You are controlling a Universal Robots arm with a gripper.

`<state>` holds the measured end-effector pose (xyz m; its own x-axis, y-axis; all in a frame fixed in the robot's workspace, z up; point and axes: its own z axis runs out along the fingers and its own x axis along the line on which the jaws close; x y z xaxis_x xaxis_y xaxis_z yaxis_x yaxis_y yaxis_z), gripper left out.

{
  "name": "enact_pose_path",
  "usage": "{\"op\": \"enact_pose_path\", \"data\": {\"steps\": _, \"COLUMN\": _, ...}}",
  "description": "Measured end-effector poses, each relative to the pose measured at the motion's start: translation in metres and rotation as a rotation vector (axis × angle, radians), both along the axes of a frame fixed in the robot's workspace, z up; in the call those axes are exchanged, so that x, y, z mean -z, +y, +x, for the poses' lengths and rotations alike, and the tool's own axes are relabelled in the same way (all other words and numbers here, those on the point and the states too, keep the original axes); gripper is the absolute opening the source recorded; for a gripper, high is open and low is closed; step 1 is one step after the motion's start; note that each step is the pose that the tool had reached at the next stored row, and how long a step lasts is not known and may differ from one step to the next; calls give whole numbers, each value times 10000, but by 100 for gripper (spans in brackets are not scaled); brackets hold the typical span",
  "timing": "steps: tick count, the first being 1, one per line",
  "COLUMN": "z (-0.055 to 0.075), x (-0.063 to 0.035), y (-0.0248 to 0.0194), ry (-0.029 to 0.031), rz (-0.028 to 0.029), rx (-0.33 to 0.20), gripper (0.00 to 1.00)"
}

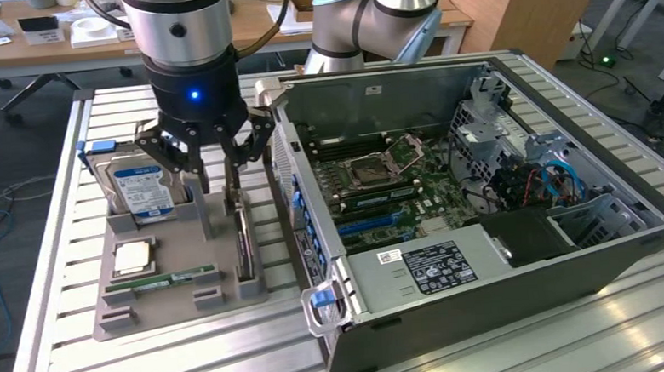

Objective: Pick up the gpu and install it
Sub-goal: 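Pick up the gpu and move the gpu toward the slot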

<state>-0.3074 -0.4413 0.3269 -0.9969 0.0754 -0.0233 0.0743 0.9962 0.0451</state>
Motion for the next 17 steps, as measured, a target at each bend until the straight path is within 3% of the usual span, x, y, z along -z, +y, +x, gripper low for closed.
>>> {"op": "enact_pose_path", "data": {"steps": 7, "z": 16, "x": 10, "y": -7, "ry": -1, "rz": 2, "rx": 1, "gripper": 42}}
{"op": "enact_pose_path", "data": {"steps": 17, "z": 16, "x": 148, "y": -21, "ry": -1, "rz": 1, "rx": -1, "gripper": 42}}
